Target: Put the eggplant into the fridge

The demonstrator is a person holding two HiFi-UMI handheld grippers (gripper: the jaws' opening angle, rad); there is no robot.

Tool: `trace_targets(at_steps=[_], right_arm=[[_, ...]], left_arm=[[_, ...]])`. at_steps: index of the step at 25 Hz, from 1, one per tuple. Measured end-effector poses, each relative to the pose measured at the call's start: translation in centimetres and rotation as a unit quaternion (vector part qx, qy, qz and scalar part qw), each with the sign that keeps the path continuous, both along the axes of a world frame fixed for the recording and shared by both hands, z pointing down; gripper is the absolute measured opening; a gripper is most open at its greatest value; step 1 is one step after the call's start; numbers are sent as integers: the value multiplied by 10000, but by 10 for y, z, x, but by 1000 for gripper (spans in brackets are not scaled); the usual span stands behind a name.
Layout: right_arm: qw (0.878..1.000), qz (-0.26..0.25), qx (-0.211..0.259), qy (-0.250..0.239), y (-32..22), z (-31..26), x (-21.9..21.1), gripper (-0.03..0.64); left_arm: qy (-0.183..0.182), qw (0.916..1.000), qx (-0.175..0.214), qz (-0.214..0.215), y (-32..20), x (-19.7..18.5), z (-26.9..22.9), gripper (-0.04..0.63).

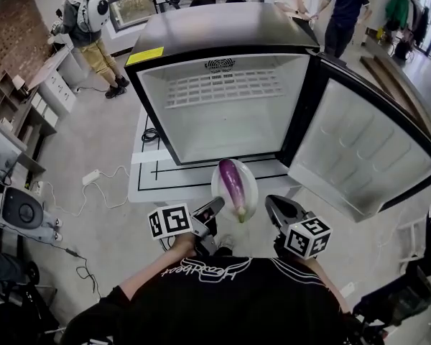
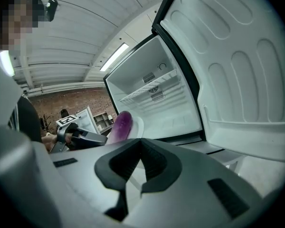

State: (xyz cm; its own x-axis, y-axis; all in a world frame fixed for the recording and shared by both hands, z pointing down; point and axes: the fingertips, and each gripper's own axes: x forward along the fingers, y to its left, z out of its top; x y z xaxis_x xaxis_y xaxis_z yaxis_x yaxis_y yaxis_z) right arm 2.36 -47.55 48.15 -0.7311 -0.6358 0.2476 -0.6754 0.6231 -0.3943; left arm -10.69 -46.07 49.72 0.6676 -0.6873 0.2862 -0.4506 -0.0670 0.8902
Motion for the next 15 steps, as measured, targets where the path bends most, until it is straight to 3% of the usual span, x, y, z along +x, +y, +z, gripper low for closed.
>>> trace_targets(at_steps=[15], right_arm=[[9994, 212, -226, 183, -76, 16, -22, 6]], left_arm=[[-226, 9994, -50, 273, -102, -16, 17, 25]])
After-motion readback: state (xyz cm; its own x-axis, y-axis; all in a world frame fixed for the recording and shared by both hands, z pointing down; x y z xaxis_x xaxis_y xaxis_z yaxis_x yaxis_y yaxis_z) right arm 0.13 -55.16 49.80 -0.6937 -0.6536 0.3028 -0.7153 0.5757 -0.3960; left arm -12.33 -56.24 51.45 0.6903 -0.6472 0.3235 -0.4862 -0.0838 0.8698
